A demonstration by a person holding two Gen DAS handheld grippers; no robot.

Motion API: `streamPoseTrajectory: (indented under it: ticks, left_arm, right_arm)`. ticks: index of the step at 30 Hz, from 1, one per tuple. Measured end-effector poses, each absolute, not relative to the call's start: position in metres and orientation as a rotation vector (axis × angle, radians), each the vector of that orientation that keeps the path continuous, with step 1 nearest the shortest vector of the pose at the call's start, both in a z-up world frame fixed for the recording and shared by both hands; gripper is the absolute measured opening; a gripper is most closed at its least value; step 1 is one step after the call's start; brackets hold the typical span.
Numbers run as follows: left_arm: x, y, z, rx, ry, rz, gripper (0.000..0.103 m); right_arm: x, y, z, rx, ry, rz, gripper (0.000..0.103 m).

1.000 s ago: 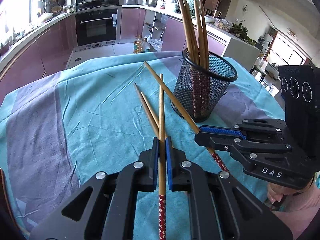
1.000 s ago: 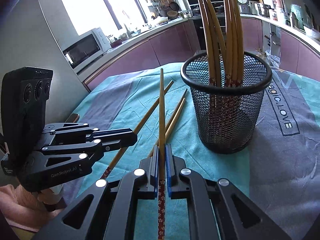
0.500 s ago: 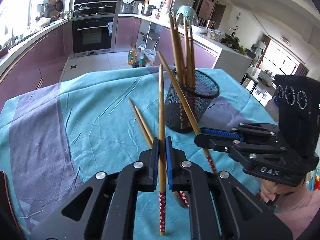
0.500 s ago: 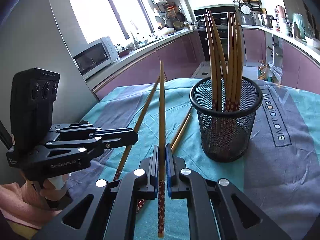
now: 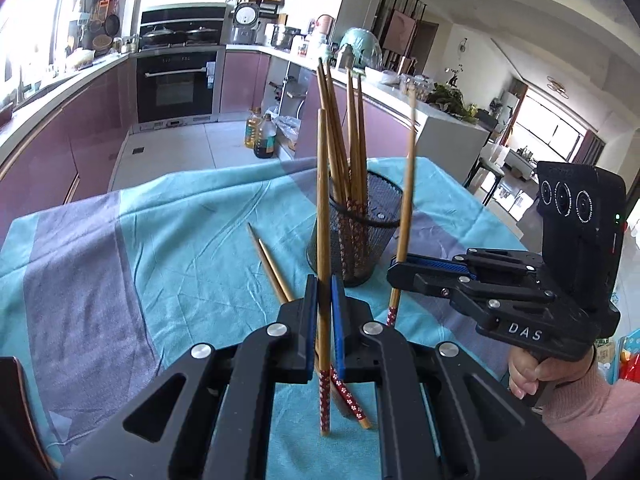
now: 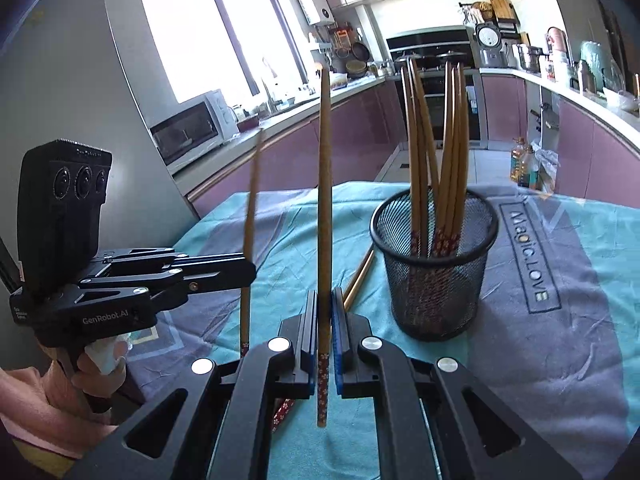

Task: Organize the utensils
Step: 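Raise the chopstick upright with the left tool while the right tool carries its chopstick above the cup, then lower the chopstick into the cup with the left tool while the right tool releases its own inside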

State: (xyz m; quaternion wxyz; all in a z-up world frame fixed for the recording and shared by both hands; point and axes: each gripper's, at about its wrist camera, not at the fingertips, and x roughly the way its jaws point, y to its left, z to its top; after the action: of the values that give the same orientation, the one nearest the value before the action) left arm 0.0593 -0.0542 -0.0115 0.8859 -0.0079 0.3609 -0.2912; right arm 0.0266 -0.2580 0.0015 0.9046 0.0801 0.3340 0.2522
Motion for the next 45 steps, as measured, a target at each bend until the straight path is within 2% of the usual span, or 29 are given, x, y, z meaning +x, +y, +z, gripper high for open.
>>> streamPoseTrajectory:
  ticks: [36,45]
  left_arm:
    - [0.076,-0.08,0.094,-0.081,0.475,-0.676,0.007]
    - [0.088,-0.103,0.089,-0.047,0.491,-0.653,0.007]
  right_arm:
    - [0.057,-0.296,0.075,0.138,0.475,0.412,0.006]
    - [0.082,-0.294,0.071,0.122,0.482,0.376,0.006]
